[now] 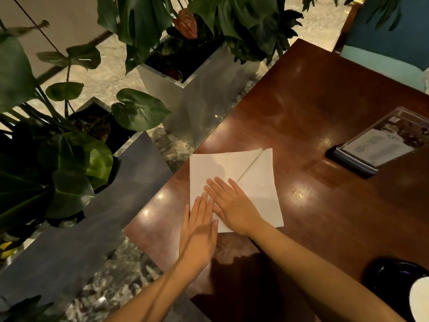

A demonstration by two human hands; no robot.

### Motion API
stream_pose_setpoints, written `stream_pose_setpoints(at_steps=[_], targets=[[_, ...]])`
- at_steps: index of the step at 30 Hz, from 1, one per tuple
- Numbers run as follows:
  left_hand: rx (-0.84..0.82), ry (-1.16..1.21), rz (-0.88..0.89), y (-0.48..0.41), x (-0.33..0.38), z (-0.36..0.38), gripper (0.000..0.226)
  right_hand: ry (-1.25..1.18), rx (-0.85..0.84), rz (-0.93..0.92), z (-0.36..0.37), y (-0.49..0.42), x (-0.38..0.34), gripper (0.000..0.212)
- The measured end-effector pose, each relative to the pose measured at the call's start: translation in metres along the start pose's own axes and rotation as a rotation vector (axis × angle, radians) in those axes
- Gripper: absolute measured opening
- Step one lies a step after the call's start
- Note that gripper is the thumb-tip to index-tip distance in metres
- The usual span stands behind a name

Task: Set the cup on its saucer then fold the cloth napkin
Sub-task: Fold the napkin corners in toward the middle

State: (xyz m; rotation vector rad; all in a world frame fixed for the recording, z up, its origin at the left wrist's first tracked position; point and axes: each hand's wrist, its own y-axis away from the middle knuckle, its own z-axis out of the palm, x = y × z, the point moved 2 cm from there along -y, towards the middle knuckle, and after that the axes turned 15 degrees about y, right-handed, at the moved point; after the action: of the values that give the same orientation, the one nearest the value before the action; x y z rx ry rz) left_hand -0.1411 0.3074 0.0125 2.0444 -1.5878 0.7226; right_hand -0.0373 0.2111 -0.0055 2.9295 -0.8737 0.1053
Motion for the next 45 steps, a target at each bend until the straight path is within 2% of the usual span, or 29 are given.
stream_pose_setpoints(at_steps=[2,7,12,17,23,25,27,29,31,38,45], targets=[[-0.048,-0.098,-0.041,-0.001,-0.005,0.009,0.054,0.014,-0.025,0.025,-0.002,0.001,0.001,0.051],[-0.052,-0.231,-0.020,0.002,-0.010,0.011,0.054,-0.014,-0.094,0.139,-0.001,-0.008,0.030,0.055],[-0.071,-0.267,-0.025,0.006,-0.013,0.009,0.056,-0.002,-0.132,0.196,-0.003,-0.025,0.078,0.069],[-0.097,-0.272,-0.016,0.008,-0.017,0.009,0.057,0.090,-0.138,0.249,-0.003,-0.033,0.105,0.062],[-0.094,-0.239,-0.002,0.008,-0.018,0.010,0.057,0.119,-0.174,0.509,-0.015,-0.024,0.130,0.060],[-0.083,-0.228,0.005,0.007,-0.017,0.010,0.057,0.028,-0.092,0.449,-0.026,-0.017,0.095,0.063],[-0.082,-0.230,0.009,0.007,-0.018,0.011,0.057,-0.058,-0.052,0.314,-0.029,-0.003,0.038,0.063],[-0.077,-0.248,0.011,0.007,-0.018,0.011,0.056,-0.076,-0.078,0.224,-0.020,0.018,-0.009,0.060],[-0.077,-0.253,0.014,0.007,-0.017,0.012,0.056,-0.066,-0.133,0.219,-0.009,0.034,-0.023,0.059],[-0.078,-0.251,0.019,0.006,-0.017,0.010,0.056,-0.033,-0.159,0.223,-0.002,0.044,0.005,0.062],[-0.084,-0.220,0.031,0.007,-0.017,0.006,0.055,0.034,-0.206,0.343,0.000,0.071,0.067,0.064]])
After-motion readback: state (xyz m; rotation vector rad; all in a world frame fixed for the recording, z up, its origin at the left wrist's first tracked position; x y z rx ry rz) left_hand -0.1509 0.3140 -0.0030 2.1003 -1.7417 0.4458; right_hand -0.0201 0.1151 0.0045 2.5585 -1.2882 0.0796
